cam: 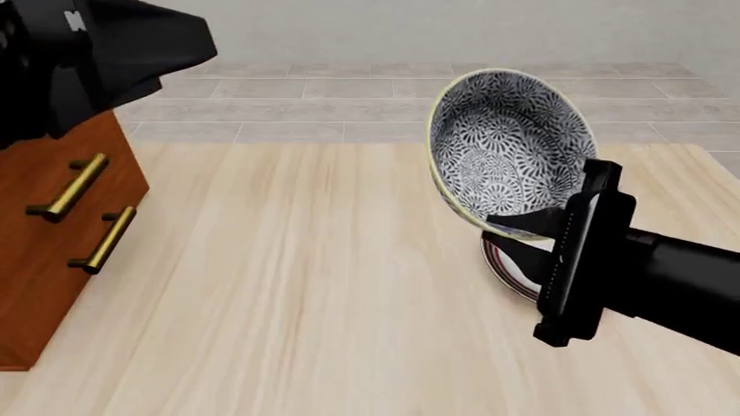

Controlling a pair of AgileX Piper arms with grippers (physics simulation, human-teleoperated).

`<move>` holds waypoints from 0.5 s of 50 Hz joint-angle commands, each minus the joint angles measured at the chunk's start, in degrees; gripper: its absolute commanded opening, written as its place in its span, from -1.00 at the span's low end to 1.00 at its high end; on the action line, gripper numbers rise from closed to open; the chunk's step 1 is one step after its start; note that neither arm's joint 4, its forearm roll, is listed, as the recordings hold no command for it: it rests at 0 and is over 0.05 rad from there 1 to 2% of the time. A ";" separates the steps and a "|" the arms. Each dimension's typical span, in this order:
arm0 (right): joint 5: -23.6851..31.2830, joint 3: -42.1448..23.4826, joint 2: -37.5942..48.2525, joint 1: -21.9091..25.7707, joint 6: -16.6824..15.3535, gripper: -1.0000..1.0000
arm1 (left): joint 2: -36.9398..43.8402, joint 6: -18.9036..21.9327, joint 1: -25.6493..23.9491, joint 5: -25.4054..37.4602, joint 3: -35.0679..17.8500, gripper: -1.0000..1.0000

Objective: Put the bowl on top of the cabinet.

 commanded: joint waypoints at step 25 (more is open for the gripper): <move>-2.24 0.87 -0.19 2.43 1.24 -1.00 | 6.29 -2.96 -2.23 -4.94 -1.20 1.00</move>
